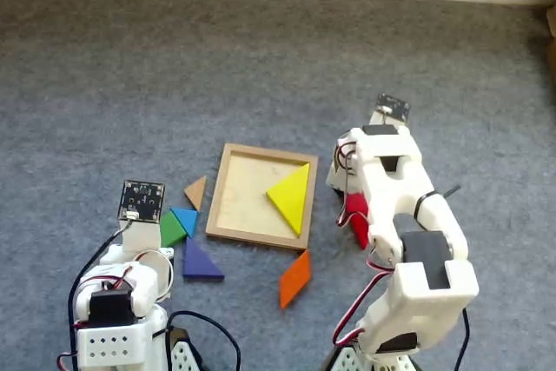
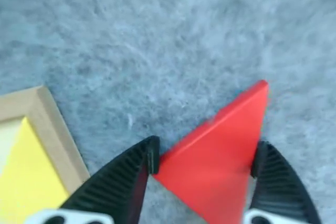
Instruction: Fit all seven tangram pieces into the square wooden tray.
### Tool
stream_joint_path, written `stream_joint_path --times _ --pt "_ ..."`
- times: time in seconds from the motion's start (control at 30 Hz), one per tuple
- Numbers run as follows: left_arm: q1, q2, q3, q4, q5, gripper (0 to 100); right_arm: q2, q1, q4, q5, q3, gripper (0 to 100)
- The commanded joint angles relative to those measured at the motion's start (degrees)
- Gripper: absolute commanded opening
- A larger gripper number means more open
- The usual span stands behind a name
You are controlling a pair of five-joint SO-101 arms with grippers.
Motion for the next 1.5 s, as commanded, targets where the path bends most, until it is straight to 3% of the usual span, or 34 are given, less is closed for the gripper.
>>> stream_joint_path --times 0.0,0.2,0.4,0.83,1.03,1.33,1.47 --pt "-0.5 -1.5 1.2 0.4 0.2 0 -6.8 0.2 0.2 1.1 1.3 26.5" --pt "-0.5 -1.5 1.2 0.4 0.2 0 -8.1 -1.6 -2.9 1.1 4.5 27.2" --pt "-0.5 -1.5 1.2 0.4 0.2 0 -8.0 -4.0 -2.7 1.1 5.7 35.7" --pt "-0.5 -1.5 1.2 0.4 0.2 0 -8.0 -2.8 -2.9 1.1 7.7 35.6" --pt "-0.5 -1.5 1.2 0.4 0.2 0 -8.0 -2.2 -2.9 1.1 7.3 28.1" --pt "-0.5 -1.5 1.2 0.4 0.2 0 -8.6 -2.2 -2.7 1.2 7.7 27.8" --pt "-0.5 -1.5 1.2 0.4 0.2 0 -8.7 -2.2 -2.5 5.9 7.7 27.7"
